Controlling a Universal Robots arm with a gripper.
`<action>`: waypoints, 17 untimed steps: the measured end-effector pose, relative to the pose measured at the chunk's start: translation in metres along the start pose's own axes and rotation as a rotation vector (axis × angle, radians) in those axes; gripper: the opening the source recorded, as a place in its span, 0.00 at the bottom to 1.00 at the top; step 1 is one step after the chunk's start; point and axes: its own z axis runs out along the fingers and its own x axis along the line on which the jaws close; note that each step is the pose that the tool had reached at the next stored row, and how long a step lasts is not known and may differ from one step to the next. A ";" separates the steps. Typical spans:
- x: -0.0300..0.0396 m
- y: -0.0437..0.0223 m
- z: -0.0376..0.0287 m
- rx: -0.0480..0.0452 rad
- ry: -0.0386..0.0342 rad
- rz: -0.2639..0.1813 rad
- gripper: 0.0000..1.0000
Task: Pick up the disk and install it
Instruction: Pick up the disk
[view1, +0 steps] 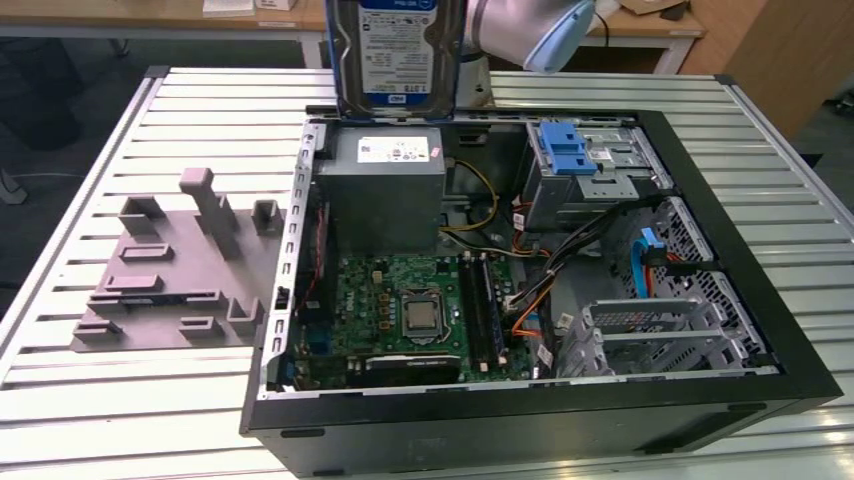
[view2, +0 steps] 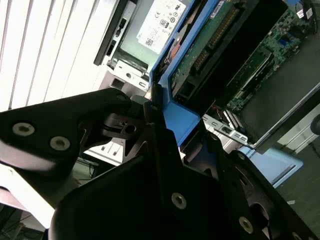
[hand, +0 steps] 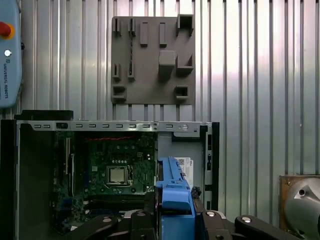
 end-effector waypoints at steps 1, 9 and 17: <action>0.0001 -0.0034 0.0000 0.0000 -0.0001 0.000 0.36; 0.0004 -0.0315 -0.0004 -0.0001 0.0000 0.000 0.36; 0.0007 -0.0589 -0.0007 0.0000 -0.0001 0.000 0.36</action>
